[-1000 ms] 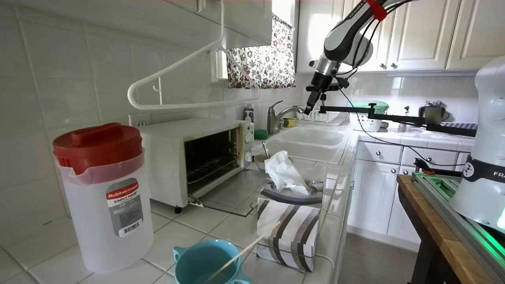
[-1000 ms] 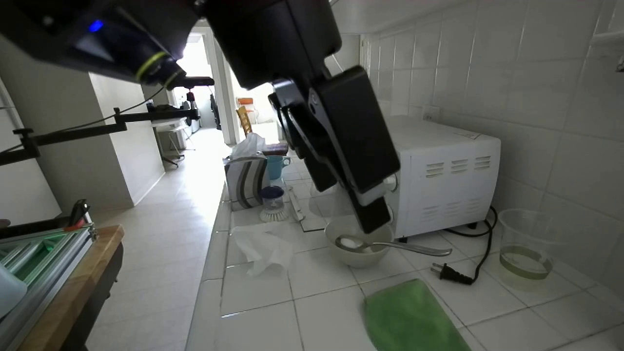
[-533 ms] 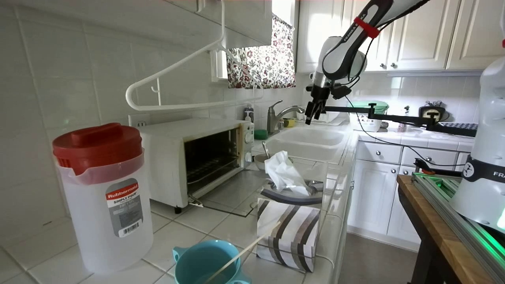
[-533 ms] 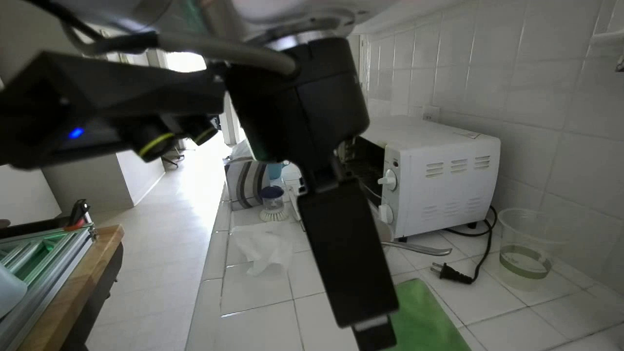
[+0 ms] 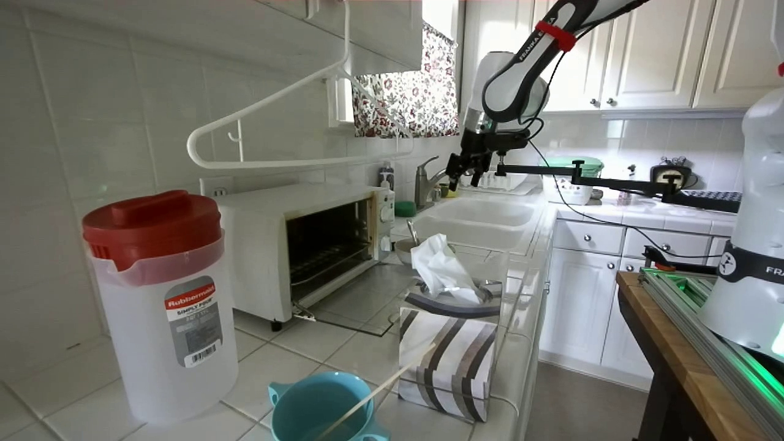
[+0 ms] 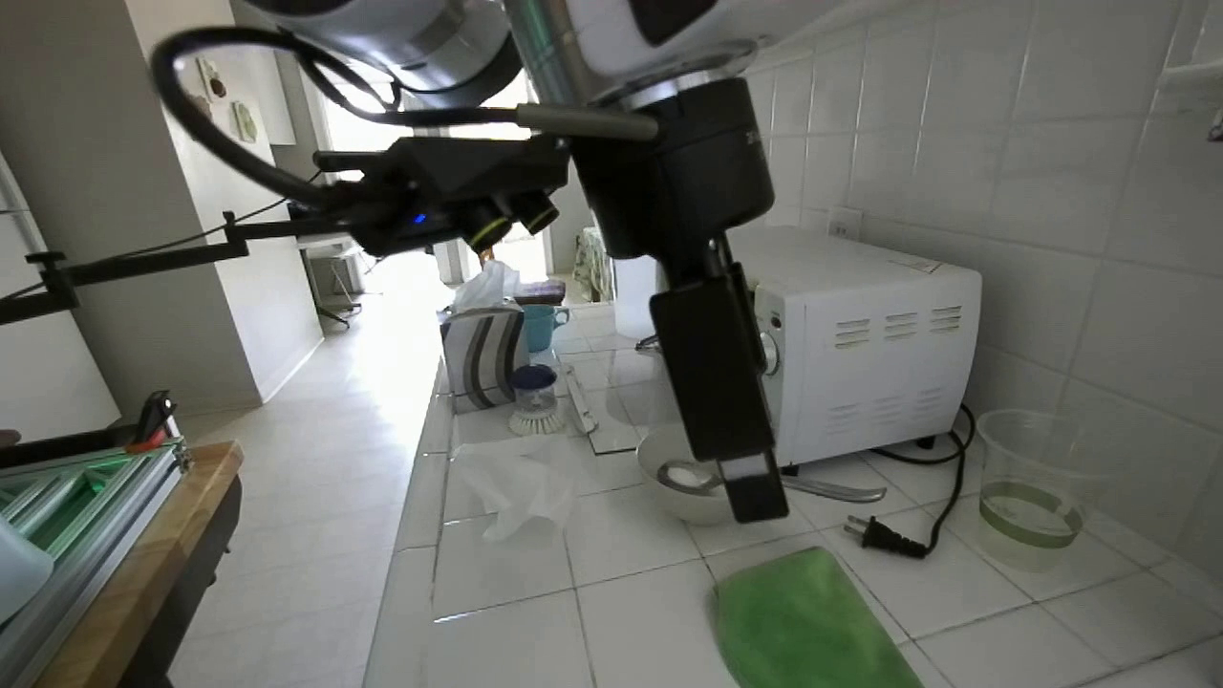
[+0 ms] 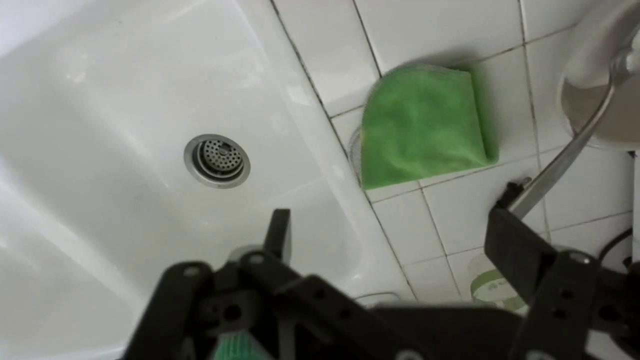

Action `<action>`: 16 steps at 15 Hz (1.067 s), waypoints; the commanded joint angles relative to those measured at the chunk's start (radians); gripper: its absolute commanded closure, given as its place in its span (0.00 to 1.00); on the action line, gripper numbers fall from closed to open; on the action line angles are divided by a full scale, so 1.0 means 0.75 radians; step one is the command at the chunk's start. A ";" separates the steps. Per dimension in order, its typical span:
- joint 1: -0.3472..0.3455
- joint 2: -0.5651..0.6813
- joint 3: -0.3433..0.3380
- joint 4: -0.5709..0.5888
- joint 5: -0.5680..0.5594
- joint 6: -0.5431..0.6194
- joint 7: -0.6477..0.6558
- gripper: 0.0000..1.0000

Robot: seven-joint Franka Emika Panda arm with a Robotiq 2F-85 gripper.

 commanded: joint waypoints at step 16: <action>-0.011 0.245 0.024 0.199 0.091 0.002 0.249 0.00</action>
